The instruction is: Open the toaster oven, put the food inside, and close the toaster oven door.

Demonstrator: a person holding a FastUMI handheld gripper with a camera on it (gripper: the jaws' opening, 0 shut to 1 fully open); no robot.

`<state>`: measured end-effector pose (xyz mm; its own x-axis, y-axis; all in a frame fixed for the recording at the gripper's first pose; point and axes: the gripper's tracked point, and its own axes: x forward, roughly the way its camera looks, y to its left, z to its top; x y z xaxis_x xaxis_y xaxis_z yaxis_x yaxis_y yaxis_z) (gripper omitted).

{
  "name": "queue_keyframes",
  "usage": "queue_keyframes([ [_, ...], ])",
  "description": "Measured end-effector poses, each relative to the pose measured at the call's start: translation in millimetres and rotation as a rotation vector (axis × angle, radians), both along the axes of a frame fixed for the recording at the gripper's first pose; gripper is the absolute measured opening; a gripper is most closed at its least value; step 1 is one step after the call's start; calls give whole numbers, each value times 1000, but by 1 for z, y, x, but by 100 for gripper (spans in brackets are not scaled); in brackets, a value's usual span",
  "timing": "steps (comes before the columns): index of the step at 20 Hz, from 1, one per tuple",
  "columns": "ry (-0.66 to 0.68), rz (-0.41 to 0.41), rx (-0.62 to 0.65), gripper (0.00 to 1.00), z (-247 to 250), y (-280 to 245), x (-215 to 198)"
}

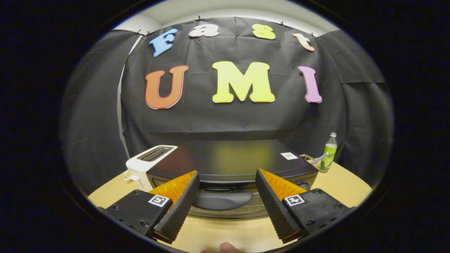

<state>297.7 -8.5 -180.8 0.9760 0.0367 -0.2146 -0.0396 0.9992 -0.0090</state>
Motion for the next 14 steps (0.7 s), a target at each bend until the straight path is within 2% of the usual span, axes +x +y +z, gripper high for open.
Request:
queue_keyframes([
  [6,21,-29,-36,100,-9,-2,0],
  [10,79,0,55,100,-18,-1,-8],
  [14,100,12,-14,100,-20,-2,-30],
])
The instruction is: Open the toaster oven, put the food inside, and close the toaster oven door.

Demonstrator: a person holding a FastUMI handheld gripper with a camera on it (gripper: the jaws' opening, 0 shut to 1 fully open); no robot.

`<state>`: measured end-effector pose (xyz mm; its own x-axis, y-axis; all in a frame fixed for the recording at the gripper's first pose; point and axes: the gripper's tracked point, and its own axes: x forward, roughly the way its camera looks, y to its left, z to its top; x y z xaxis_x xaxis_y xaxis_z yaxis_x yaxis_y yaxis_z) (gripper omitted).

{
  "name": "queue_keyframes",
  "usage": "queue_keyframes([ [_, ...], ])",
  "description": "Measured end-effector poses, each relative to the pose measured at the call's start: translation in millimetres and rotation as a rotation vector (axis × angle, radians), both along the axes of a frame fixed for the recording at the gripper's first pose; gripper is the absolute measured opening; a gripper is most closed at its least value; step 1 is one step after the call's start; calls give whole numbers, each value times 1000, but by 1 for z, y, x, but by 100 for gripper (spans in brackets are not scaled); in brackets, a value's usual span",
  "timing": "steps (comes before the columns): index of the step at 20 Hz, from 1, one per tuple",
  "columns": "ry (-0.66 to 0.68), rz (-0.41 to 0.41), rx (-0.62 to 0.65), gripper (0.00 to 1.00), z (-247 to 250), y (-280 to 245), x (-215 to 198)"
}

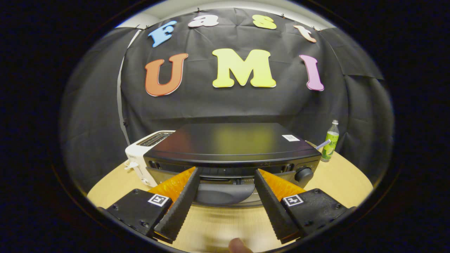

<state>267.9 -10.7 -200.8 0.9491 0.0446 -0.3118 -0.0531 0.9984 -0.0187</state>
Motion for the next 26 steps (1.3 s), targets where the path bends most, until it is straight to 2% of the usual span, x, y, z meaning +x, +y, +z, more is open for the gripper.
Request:
queue_keyframes([
  [8,46,-6,-57,100,-37,-4,-65],
  [14,180,19,-75,99,-81,-9,-100],
  [20,319,26,0,96,-120,-10,-117],
  [26,275,41,-12,95,-104,-8,-136],
])
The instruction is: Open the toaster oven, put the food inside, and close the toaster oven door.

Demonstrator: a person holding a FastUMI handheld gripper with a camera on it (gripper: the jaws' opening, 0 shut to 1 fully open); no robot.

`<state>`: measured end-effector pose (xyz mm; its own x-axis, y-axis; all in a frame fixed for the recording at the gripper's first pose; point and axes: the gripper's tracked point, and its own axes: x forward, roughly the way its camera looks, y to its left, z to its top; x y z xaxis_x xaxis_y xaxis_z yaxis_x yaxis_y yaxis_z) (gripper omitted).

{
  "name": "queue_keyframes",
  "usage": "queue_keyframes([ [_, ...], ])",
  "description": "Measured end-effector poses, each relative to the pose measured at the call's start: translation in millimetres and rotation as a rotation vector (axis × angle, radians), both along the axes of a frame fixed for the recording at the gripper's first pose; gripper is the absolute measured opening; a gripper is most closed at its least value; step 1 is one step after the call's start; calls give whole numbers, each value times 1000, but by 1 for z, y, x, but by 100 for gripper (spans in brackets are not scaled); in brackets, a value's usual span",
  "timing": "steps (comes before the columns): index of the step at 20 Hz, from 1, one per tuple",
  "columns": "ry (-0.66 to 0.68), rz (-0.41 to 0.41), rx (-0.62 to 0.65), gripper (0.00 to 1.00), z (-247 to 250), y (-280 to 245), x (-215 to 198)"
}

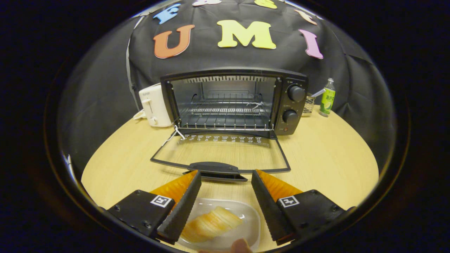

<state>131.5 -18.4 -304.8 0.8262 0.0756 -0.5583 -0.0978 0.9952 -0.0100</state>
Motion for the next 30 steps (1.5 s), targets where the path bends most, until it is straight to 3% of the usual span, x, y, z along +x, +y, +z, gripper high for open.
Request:
queue_keyframes([
  [11,-245,-9,-40,100,86,4,-93],
  [18,-183,-45,14,100,43,11,-120],
  [30,-1,-124,71,100,-30,22,-105],
])
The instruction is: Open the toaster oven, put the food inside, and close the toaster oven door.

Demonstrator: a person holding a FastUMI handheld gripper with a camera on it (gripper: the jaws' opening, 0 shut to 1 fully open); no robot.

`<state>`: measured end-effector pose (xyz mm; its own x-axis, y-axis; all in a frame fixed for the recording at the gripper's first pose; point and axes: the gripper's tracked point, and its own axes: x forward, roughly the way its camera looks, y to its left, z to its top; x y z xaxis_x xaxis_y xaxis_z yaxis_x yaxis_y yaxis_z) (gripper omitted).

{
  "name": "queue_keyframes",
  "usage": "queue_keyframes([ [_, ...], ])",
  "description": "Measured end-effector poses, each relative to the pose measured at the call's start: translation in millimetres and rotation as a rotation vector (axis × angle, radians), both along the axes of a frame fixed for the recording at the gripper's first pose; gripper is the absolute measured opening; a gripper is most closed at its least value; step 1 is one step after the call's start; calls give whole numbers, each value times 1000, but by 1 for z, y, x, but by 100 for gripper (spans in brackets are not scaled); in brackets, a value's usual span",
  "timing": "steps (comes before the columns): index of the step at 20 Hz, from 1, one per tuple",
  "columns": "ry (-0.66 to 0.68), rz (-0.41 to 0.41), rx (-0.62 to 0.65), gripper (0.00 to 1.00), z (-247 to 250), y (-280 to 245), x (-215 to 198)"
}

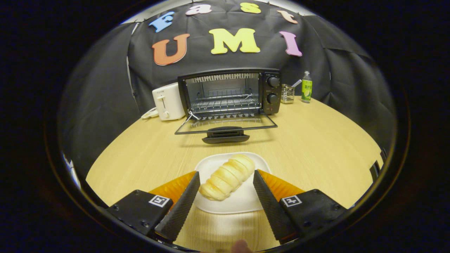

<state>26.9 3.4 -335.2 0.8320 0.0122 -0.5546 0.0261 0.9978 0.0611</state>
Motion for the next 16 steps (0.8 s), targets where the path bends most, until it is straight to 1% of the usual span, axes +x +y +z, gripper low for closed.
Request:
queue_keyframes([
  [4,52,-11,30,98,-15,4,4],
  [5,59,-10,35,96,-15,4,5],
  [8,94,3,72,84,-22,8,3],
  [9,96,0,87,76,-21,8,3],
  [10,99,-3,99,71,-23,8,3],
  [11,98,-3,114,61,-22,8,3],
  [12,97,-5,133,55,-21,8,4],
  [15,92,-16,169,33,-19,6,4],
  [16,88,-16,174,30,-17,5,4],
])
